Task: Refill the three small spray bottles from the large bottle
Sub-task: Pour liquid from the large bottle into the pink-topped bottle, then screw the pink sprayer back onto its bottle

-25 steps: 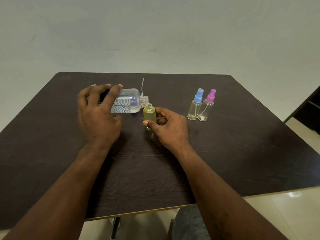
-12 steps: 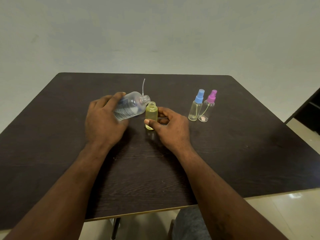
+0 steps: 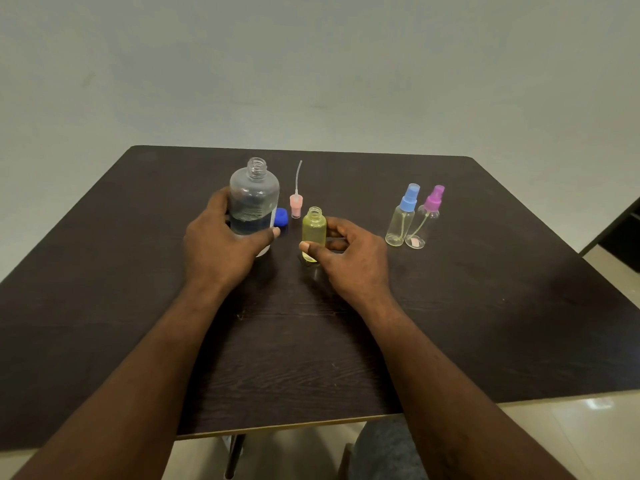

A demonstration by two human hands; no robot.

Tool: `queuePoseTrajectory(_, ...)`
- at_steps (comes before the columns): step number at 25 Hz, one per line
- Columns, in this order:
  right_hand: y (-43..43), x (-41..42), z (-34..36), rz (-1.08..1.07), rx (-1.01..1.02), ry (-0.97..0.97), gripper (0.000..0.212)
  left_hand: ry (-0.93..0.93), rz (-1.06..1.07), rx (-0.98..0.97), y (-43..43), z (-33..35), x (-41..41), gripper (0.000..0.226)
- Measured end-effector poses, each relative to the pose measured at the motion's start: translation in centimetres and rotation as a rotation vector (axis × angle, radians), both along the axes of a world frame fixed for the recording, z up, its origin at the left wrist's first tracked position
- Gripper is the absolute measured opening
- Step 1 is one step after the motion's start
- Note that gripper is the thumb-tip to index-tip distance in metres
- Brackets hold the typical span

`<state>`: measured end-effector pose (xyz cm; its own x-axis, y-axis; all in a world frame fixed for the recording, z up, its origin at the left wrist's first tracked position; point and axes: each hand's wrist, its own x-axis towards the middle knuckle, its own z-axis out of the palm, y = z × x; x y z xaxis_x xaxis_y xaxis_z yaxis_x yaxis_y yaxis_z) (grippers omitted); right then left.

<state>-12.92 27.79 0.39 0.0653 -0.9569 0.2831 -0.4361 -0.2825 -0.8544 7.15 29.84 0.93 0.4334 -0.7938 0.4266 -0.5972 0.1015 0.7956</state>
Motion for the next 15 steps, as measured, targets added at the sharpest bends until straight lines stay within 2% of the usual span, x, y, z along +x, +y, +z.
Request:
queuePoseTrajectory(10,0.15,0.00,0.18,0.001,-0.012,0.041,0.049,0.049,-0.012,0.100,0.07,-0.19,0.04,0.082)
queuePoseTrajectory(15,-0.02,0.13,-0.02,-0.010,-0.007,0.048,0.051,-0.060,0.079,0.077,0.78,-1.05,0.31,0.086)
